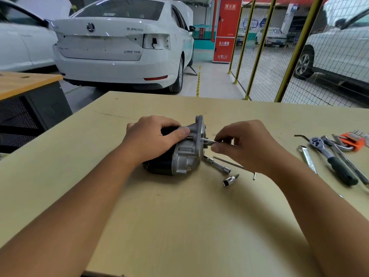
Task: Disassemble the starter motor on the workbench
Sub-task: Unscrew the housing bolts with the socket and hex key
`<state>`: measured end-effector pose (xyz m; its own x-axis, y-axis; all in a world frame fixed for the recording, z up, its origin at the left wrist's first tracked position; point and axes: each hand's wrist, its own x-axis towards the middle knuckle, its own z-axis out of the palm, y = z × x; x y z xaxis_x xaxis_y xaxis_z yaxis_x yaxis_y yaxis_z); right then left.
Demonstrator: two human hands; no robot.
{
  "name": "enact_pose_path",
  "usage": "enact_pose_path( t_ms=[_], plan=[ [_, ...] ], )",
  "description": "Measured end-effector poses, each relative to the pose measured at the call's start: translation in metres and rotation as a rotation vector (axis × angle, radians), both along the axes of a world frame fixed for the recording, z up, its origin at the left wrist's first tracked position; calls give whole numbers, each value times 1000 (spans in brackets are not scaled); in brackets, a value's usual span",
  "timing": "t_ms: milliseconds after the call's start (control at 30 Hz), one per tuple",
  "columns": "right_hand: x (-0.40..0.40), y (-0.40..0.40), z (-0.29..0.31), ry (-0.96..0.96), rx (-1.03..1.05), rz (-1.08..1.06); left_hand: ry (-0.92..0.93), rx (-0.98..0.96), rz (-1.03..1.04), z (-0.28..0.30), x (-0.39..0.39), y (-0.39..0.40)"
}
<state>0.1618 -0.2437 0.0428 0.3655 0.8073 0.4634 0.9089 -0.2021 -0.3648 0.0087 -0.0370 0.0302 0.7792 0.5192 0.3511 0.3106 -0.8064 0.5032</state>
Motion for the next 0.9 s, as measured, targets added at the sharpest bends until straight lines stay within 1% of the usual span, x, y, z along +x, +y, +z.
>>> enact_pose_path(
  t_ms=[133,233,433,667,800,900],
  plan=[
    [5,-5,9,16,-93,34,5,-6,4,0,0,1],
    [4,-3,10,-52,-144,18,8,-7,3,1,0,0],
    [2,-4,12,-97,-133,-46,30,-7,-2,2,-2,0],
    [1,-4,8,32,-78,-13,23,-2,-4,1,-1,2],
    [3,-2,9,-9,-105,-19,15,-6,-12,1,-2,2],
    [4,-2,11,-44,-87,-41,7,-17,-15,2,-1,1]
  ],
)
